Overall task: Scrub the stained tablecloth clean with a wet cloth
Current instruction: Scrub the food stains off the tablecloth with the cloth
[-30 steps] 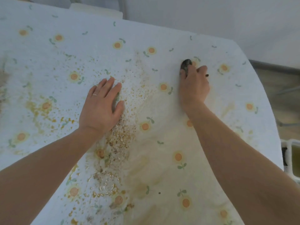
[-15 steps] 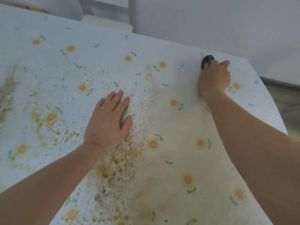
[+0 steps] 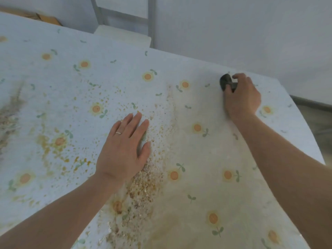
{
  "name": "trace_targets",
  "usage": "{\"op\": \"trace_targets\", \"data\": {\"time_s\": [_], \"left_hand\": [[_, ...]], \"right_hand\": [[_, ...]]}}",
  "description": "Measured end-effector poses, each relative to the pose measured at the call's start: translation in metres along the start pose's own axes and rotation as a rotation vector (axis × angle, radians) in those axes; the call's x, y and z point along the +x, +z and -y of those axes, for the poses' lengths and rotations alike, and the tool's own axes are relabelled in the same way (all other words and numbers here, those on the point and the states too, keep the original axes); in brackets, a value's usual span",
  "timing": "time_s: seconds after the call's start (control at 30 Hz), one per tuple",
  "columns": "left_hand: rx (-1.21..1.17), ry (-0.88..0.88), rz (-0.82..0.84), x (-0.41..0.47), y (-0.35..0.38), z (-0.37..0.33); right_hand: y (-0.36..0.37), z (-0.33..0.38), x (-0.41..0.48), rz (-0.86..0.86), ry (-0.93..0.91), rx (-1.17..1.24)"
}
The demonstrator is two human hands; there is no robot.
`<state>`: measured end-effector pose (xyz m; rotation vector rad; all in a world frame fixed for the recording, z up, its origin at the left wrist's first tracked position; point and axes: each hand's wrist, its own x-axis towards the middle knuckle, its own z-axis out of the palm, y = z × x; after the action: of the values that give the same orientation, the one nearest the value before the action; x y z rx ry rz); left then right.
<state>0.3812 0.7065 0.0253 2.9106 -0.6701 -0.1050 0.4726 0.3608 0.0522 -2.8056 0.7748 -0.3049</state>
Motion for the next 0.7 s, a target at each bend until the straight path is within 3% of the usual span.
{"op": "trace_targets", "data": {"time_s": [0.13, 0.23, 0.33, 0.4, 0.6, 0.7], "left_hand": [[-0.007, -0.007, -0.004, -0.001, -0.001, 0.001], [-0.014, 0.004, -0.024, 0.000, 0.000, 0.001], [-0.005, 0.006, -0.024, 0.000, 0.000, 0.000], [0.006, 0.002, -0.007, -0.001, 0.000, 0.001], [-0.009, -0.009, 0.001, 0.000, 0.000, -0.001], [-0.022, -0.004, -0.005, 0.001, 0.000, 0.000]], "right_hand": [[0.023, 0.065, 0.027, 0.047, -0.035, 0.041], [0.028, 0.107, -0.016, 0.159, -0.297, 0.046], [0.018, 0.092, -0.075, 0.207, -0.510, 0.115], [0.012, 0.069, -0.074, 0.178, -0.483, 0.137], [0.032, 0.083, 0.031, 0.029, -0.091, 0.033], [0.040, 0.121, 0.014, 0.084, -0.257, 0.053]]}}
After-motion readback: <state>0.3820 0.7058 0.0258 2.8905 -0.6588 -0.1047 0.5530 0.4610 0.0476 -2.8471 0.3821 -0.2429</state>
